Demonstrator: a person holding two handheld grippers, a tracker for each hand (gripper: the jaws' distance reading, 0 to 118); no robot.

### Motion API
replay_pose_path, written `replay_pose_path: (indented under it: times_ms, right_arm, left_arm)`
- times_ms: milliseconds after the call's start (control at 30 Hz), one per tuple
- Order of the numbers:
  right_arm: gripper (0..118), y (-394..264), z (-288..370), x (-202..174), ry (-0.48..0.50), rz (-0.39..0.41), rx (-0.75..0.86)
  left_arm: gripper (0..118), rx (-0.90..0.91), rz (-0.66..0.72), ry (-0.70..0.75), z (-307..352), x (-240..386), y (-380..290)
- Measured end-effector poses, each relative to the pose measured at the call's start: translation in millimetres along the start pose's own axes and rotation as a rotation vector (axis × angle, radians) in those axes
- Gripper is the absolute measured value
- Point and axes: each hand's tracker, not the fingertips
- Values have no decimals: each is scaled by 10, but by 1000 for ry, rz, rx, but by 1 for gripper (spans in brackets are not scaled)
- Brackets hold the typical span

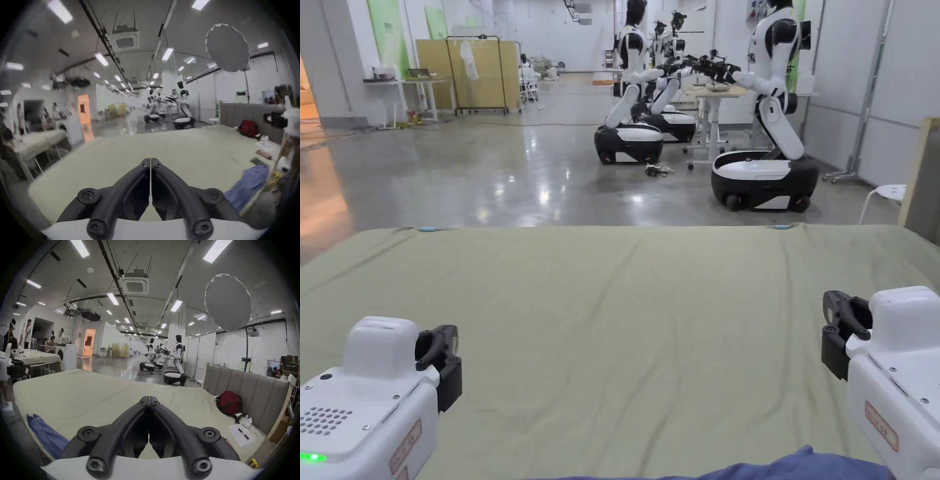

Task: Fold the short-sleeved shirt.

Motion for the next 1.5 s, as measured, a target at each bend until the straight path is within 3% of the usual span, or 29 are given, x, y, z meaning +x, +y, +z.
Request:
replay_pose_path:
  times_ms: [100,133,200,233,267,300,433,533,867,900,933,967,1000,1167,1267,1333,1400,1500]
  right_arm:
    - [2,-41,42,9,23,10,-27]
    - [2,-65,55,19,30,13,-38]
    - [2,-127,72,22,35,29,-62]
    - [2,-160,80,21,36,34,-78]
    - [2,-186,79,29,44,34,-87]
    - [2,-218,67,31,48,34,-101]
    - [2,-313,-2,-4,68,38,-157]
    - [3,-359,-47,-46,88,12,-183]
    - [3,-435,-186,-147,126,45,-225]
    - [3,-448,-173,-150,127,47,-222]
    - [3,-450,-190,-153,128,48,-223]
    - [3,-454,-210,-156,129,48,-224]
    - [3,-457,-234,-161,130,49,-227]
    - [3,-490,-179,-112,143,52,-229]
    - [3,-500,-182,0,127,54,-237]
    - [3,-504,-162,93,110,27,-234]
    - [3,-507,-165,157,102,2,-231]
    - [3,-538,-138,211,88,-13,-220]
  left_arm:
    - [9,-243,288,-311,-81,-477,-159]
    - [16,-330,394,-391,-116,-675,-299]
    - [75,-466,492,-422,-161,-1039,-547]
    - [107,-513,468,-404,-173,-1190,-669]
    - [117,-554,468,-392,-187,-1307,-783]
    - [118,-511,454,-399,-175,-1400,-836]
    - [118,-780,709,-518,-289,-1674,-1249]
    - [118,-882,715,-511,-479,-1613,-1472]
    - [118,-789,778,-520,-653,-1198,-1451]
    - [114,-774,790,-532,-619,-1118,-1434]
    - [98,-781,814,-551,-603,-1028,-1419]
    - [52,-789,808,-537,-740,-1205,-1518]
    - [21,-837,806,-502,-772,-1120,-1579]
    - [21,-842,931,-539,-838,-1103,-1735]
    - [21,-815,824,-564,-768,-1117,-1505]
    - [21,-771,854,-608,-755,-1122,-1259]
    - [21,-705,879,-697,-765,-915,-1001]
    - [21,-708,752,-824,-875,-303,-709]
